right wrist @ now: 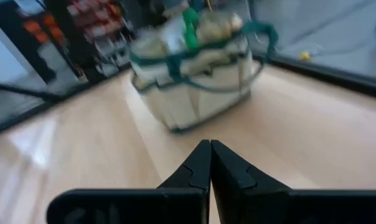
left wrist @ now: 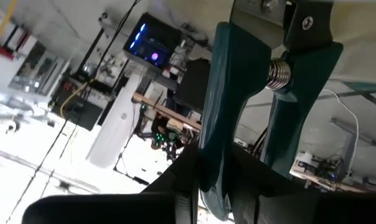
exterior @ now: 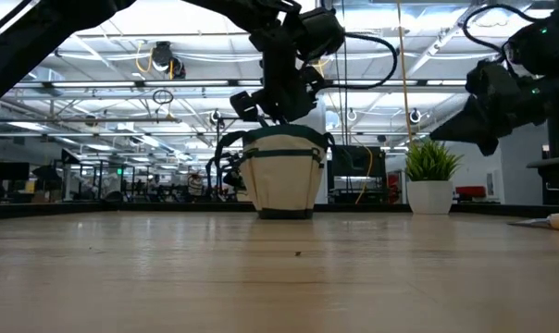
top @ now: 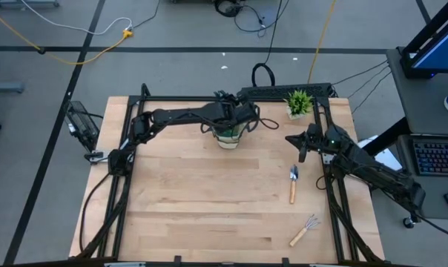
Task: Pick & Place Garden tools in Gardening bag
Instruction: Put the green shear scissors into the gardening bag
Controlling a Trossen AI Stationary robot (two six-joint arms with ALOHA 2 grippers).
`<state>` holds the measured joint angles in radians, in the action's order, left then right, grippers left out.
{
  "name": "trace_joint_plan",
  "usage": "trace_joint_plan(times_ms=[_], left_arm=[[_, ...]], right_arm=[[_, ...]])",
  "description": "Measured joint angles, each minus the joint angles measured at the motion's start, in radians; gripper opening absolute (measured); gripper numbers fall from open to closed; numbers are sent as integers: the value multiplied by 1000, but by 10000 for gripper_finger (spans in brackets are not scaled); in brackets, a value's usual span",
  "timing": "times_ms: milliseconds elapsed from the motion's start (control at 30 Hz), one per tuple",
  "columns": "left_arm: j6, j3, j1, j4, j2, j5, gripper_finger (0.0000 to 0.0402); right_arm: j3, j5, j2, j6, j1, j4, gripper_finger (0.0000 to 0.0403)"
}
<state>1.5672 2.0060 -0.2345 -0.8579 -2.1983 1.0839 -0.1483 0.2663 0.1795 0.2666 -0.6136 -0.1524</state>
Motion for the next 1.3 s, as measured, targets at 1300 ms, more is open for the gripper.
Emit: trace_joint_plan(times_ms=[1300], left_arm=[[-112,0,-11,-27,-22,-38,68]], right_arm=[[31,51,-1,36,0,256,0]])
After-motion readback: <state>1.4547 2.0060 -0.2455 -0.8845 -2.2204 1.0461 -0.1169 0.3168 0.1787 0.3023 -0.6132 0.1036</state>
